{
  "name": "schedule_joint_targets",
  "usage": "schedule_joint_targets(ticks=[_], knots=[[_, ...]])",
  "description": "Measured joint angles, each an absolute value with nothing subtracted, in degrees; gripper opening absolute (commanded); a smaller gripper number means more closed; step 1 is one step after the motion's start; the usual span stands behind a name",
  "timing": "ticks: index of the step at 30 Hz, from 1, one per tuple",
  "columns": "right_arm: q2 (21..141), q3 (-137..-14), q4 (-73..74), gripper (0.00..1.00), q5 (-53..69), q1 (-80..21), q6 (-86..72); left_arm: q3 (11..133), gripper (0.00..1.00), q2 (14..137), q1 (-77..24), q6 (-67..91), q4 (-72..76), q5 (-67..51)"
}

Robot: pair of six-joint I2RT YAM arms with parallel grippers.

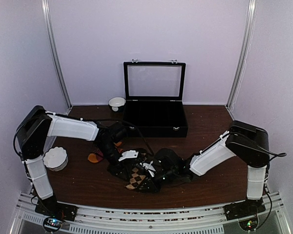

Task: Roll the socks
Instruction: Roll the sock at the center of the board.

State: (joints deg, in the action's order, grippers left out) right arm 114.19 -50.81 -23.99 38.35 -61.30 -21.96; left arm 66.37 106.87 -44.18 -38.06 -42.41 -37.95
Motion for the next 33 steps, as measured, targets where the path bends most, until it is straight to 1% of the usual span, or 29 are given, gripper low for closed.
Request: schedule_joint_targets(ticks=[6, 11, 15, 22, 24, 33], knots=[[115.90, -50.50, -27.33, 0.00, 43.75, -60.62, -28.75, 65.89, 0.49, 106.67, -45.52, -38.11, -39.38, -32.32], [116.36, -50.13, -28.47, 0.00, 44.69, -60.05, -34.76, 64.62, 0.52, 104.71, -50.39, -40.12, -38.94, -31.44], [116.14, -47.99, -31.99, 0.00, 43.33, -59.99, -37.47, 62.89, 0.52, 102.19, -51.94, -38.65, -38.50, -30.65], [114.98, -45.41, -35.05, 0.00, 40.05, -59.96, -40.29, 63.81, 0.52, 100.03, -44.42, -34.57, -35.22, -32.88], [114.96, -45.10, -35.57, 0.00, 39.83, -59.90, -41.21, 63.96, 0.51, 99.85, -43.92, -35.00, -35.31, -33.74], [114.56, -45.10, -34.30, 0.00, 40.03, -57.74, -46.57, 62.46, 0.49, 98.17, -50.85, -39.97, -35.99, -34.22]])
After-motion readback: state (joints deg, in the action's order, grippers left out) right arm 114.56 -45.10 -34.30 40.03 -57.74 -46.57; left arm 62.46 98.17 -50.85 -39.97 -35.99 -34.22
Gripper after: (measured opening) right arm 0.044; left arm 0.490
